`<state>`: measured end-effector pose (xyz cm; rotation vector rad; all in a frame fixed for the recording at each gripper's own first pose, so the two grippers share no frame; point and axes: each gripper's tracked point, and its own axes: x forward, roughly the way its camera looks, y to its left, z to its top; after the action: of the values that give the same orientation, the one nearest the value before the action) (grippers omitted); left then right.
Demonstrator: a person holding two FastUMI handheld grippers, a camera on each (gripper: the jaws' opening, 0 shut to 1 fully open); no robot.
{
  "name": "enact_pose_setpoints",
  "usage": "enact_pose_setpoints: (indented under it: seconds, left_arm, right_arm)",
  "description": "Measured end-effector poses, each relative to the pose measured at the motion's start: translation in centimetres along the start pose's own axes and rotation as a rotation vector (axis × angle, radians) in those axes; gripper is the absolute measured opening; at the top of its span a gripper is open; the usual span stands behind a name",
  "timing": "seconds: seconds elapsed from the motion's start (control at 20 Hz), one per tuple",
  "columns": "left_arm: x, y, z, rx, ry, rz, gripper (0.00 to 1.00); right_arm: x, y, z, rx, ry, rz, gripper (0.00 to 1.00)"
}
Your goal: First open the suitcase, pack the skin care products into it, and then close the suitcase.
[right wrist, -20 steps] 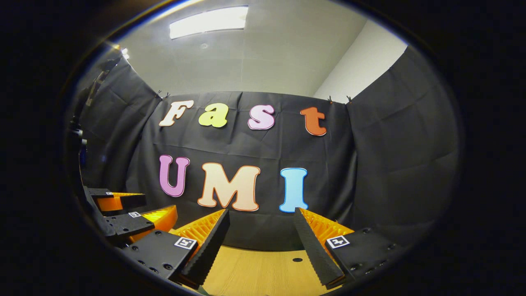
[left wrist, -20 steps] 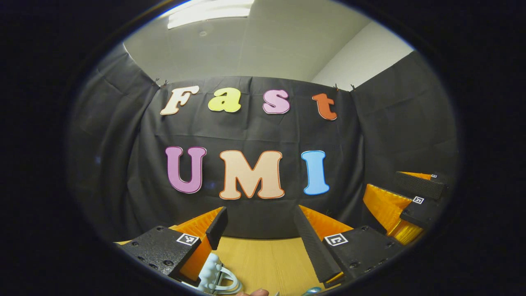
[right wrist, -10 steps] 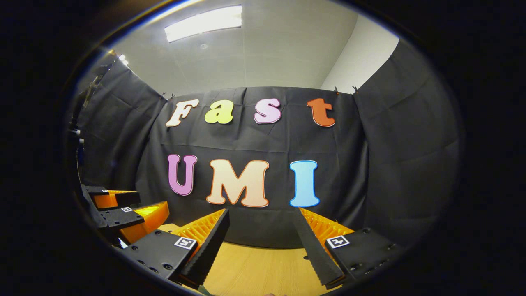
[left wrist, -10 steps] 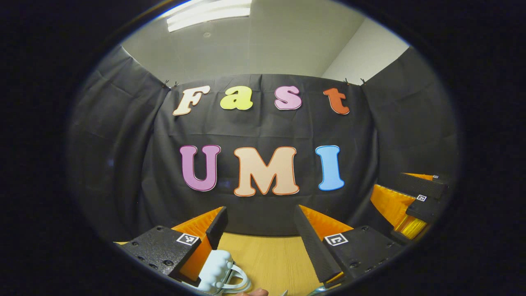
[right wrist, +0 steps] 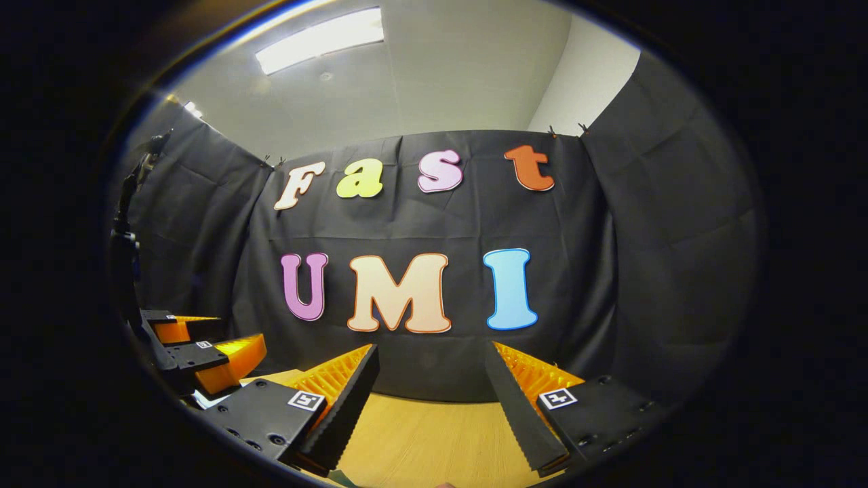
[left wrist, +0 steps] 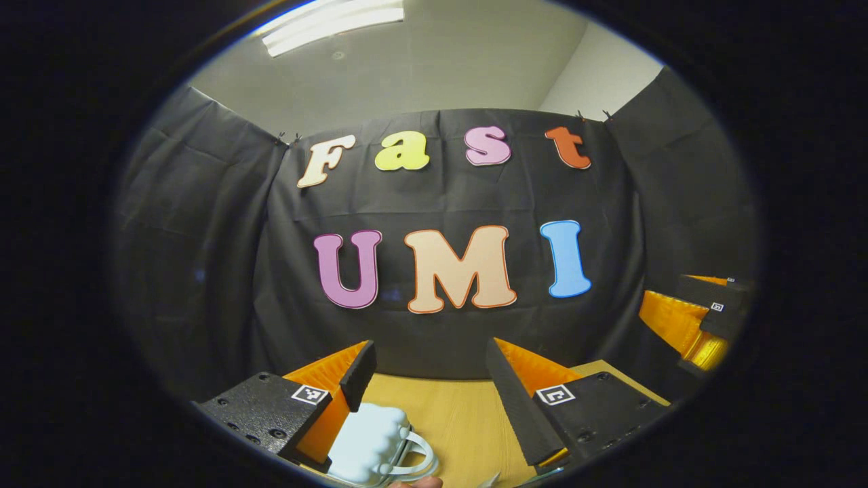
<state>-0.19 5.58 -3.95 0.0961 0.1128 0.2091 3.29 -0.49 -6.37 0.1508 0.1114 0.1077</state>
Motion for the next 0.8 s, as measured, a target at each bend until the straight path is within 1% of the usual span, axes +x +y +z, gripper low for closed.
enact_pose_setpoints:
  seconds: [0.1, 0.2, 0.25, 0.35, 0.5, 0.7, 0.75, 0.8]
  left_arm:
    - [1.0, 0.3, -1.3, -0.003, 0.018, -0.026, 0.95]
    - [2.1, 0.9, -4.1, -0.006, 0.069, -0.048, 0.99]
    - [2.7, 1.3, -6.0, -0.002, 0.116, -0.058, 0.96]
    - [3.7, 2.5, -9.7, 0.017, 0.217, -0.067, 0.97]
    - [4.5, 3.4, -14.8, 0.006, 0.355, -0.087, 0.97]
    - [4.4, 2.3, -20.8, 0.021, 0.536, -0.132, 0.97]
    - [4.4, 1.7, -22.0, 0.021, 0.57, -0.149, 0.98]
    - [4.3, 1.2, -23.2, 0.017, 0.615, -0.158, 0.98]
  right_arm:
    - [0.4, 0.3, -0.5, -0.021, 0.004, -0.022, 0.98]
    - [0.8, 0.7, -1.2, -0.047, 0.015, -0.063, 0.98]
    - [1.0, 0.9, -1.6, -0.054, 0.028, -0.084, 0.98]
    - [1.4, 1.9, -2.7, -0.06, 0.056, -0.108, 0.98]
    - [2.0, 2.5, -4.6, -0.078, 0.107, -0.154, 0.98]
    - [2.3, 2.9, -7.2, -0.078, 0.181, -0.187, 0.98]
    - [2.3, 2.8, -7.6, -0.079, 0.195, -0.196, 0.96]
    - [2.2, 2.7, -8.1, -0.079, 0.208, -0.203, 0.99]
